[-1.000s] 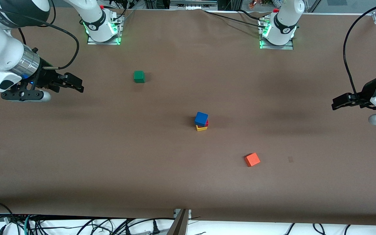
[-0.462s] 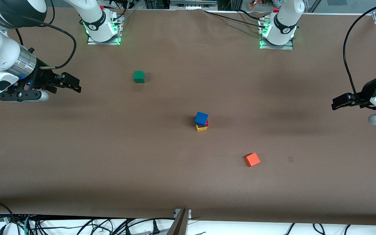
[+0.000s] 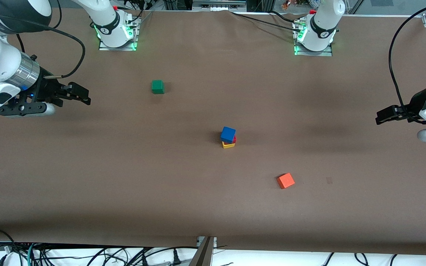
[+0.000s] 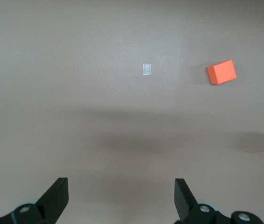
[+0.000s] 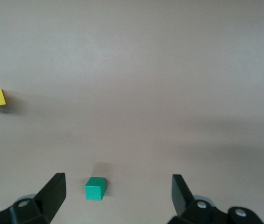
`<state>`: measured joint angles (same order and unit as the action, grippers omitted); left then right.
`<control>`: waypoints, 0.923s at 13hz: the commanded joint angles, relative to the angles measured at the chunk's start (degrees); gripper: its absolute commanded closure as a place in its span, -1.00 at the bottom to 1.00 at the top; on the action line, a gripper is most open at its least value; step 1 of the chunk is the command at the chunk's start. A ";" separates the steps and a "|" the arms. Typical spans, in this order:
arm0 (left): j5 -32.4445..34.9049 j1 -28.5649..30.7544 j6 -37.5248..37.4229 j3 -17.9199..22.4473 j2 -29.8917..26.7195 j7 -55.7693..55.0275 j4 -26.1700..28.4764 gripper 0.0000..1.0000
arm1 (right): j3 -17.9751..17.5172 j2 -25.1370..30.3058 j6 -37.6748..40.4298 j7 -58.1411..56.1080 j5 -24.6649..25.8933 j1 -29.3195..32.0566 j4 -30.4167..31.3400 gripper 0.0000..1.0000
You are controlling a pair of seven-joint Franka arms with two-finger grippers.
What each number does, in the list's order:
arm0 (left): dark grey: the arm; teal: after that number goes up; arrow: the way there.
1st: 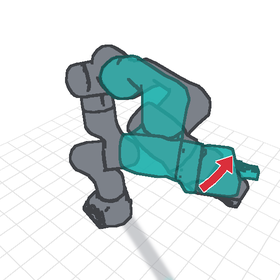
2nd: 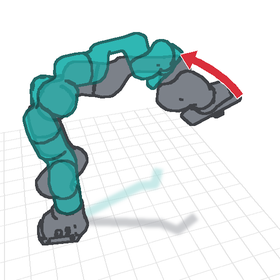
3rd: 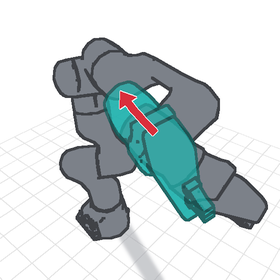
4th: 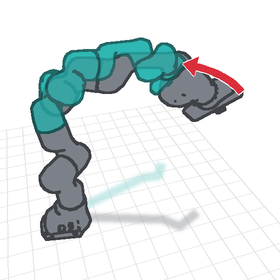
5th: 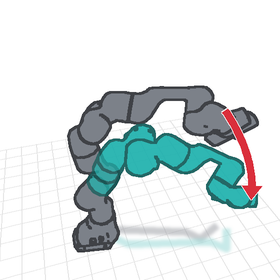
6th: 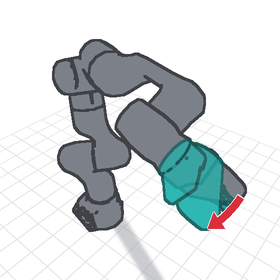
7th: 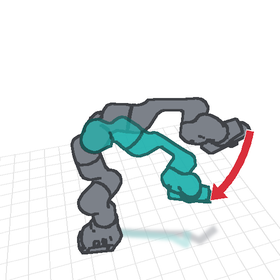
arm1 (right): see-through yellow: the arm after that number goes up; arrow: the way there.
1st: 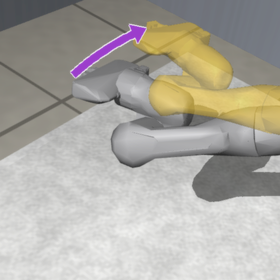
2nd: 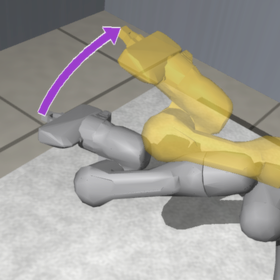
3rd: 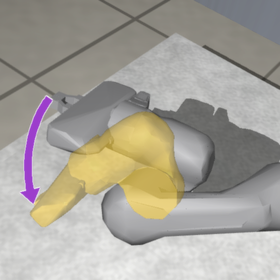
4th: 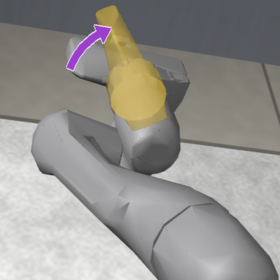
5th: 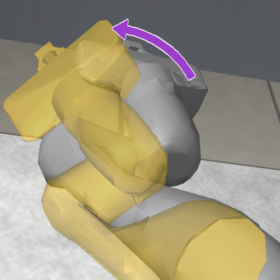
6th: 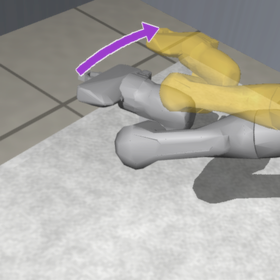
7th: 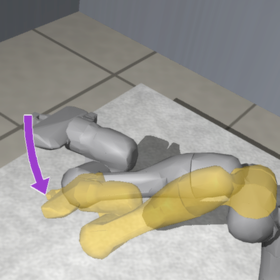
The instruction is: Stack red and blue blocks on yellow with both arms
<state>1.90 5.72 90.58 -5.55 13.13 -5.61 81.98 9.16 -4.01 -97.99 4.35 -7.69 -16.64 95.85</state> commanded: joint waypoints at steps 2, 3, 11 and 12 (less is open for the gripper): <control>-0.85 0.08 -0.14 -0.07 0.23 0.77 -0.85 -1.00 | 0.51 0.41 -0.54 -2.23 0.75 -0.41 1.10 -0.99; -0.85 0.34 -0.14 -0.07 0.23 0.95 -0.85 -1.00 | 0.51 0.32 -0.54 -3.02 0.75 -0.41 1.18 -0.99; -1.20 0.34 -0.14 -0.07 0.23 0.95 -0.85 -1.00 | 1.04 -0.64 -0.62 -3.21 0.75 -0.41 1.27 -1.00; -1.20 0.43 -0.14 -0.07 0.23 0.95 -0.85 -1.00 | 0.95 -0.64 -0.54 -3.21 0.75 -0.41 1.27 -1.00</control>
<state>1.89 5.77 90.58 -5.54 13.13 -5.61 81.98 9.77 -5.20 -97.99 1.90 -7.67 -16.64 96.24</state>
